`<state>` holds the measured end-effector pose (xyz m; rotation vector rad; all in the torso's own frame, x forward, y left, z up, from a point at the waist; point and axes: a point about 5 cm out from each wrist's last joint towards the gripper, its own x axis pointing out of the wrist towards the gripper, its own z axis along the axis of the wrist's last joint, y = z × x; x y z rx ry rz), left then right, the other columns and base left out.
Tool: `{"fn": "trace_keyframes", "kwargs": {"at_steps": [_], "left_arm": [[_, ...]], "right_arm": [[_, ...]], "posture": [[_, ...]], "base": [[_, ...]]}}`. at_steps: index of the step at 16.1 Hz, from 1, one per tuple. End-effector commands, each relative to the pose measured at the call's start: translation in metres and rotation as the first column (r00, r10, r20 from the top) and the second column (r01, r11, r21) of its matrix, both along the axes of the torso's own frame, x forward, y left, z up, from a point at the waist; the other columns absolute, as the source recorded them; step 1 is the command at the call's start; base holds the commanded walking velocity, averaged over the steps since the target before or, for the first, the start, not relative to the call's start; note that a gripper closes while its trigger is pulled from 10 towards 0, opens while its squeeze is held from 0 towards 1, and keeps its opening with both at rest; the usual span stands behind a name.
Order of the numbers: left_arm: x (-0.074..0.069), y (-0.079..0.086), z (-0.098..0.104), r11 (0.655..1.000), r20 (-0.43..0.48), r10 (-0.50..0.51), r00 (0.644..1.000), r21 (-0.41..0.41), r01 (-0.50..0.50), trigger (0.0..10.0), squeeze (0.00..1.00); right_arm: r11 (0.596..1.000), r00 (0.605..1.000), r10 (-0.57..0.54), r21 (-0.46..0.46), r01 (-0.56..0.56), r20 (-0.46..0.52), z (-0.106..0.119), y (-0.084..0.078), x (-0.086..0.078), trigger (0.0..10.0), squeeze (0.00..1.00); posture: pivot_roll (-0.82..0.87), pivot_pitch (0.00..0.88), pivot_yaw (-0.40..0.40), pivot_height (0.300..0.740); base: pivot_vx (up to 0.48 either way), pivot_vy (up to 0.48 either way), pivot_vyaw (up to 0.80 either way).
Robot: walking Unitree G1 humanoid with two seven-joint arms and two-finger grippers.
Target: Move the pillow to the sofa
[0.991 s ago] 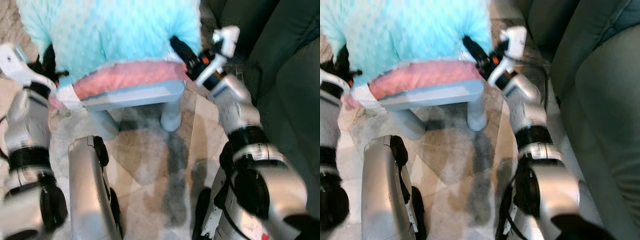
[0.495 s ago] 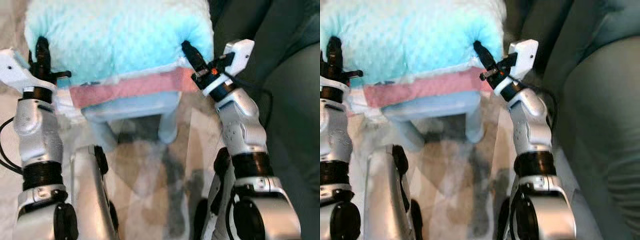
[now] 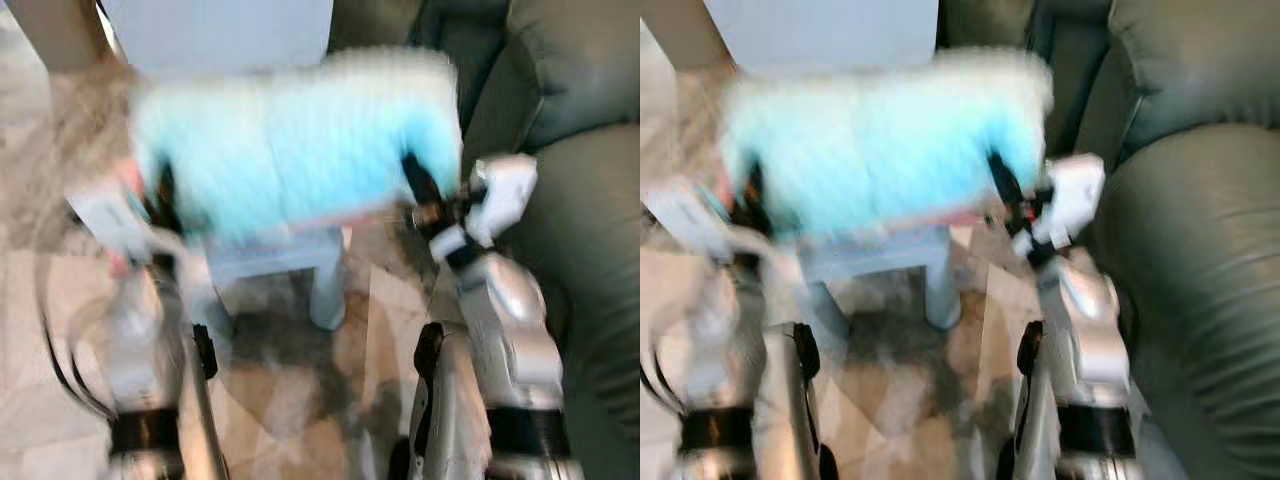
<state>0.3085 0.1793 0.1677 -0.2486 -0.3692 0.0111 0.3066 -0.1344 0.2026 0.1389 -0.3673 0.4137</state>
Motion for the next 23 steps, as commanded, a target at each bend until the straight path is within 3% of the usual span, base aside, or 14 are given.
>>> {"fn": "trace_keyframes", "kwargs": {"at_steps": [1,4,7,8,9,10,14,23], "left_arm": [[-0.010,-0.013,-0.021,0.999,-0.088,-0.038,0.995,0.035,0.042,0.0,0.00],[-0.024,-0.020,-0.040,0.991,-0.162,-0.096,0.982,0.078,0.110,0.0,0.00],[-0.027,-0.014,-0.045,0.986,-0.206,-0.112,0.972,0.097,0.134,0.1,0.00],[-0.027,-0.014,-0.046,0.983,-0.226,-0.119,0.967,0.114,0.147,4.4,0.00],[-0.027,-0.014,-0.046,0.979,-0.226,-0.121,0.966,0.135,0.154,9.5,0.00],[-0.027,-0.015,-0.043,0.976,-0.216,-0.122,0.969,0.152,0.157,10.0,0.00],[-0.027,-0.022,-0.023,0.968,-0.158,-0.133,0.978,0.192,0.162,10.0,0.00],[-0.030,-0.027,-0.021,0.967,-0.175,-0.148,0.973,0.182,0.179,10.0,0.00]], "right_arm": [[0.999,0.999,-0.036,-0.021,0.036,-0.023,-0.006,-0.001,-0.012,0.0,0.00],[0.995,0.992,-0.095,-0.042,0.092,-0.081,-0.021,-0.002,-0.028,0.0,0.00],[0.988,0.981,-0.151,-0.054,0.146,-0.122,-0.028,-0.007,-0.037,0.0,0.00],[0.986,0.978,-0.159,-0.070,0.151,-0.135,-0.030,-0.008,-0.039,0.0,0.00],[0.984,0.976,-0.166,-0.087,0.155,-0.142,-0.031,-0.008,-0.041,3.3,0.00],[0.979,0.971,-0.183,-0.119,0.165,-0.157,-0.033,-0.009,-0.042,10.0,0.00],[0.976,0.968,-0.195,-0.129,0.175,-0.160,-0.031,-0.012,-0.051,10.0,0.00],[0.970,0.961,-0.229,-0.114,0.213,-0.153,-0.025,-0.015,-0.055,10.0,0.00]], "posture": [[-0.12,0.020,0.010,0.339],[-0.14,0.021,0.027,0.339],[-0.16,0.024,0.040,0.339],[-0.16,0.025,0.040,0.339],[-0.16,0.026,0.041,0.339],[-0.17,0.030,0.043,0.339],[-0.17,0.041,0.043,0.339],[-0.17,0.055,0.053,0.339]], "base": [[0.000,0.000,0.00],[0.000,0.000,0.00],[0.000,0.000,0.00],[0.000,0.000,0.00],[0.000,0.000,0.00],[0.000,0.000,0.00],[0.000,0.000,0.00],[0.000,0.000,0.00]]}}
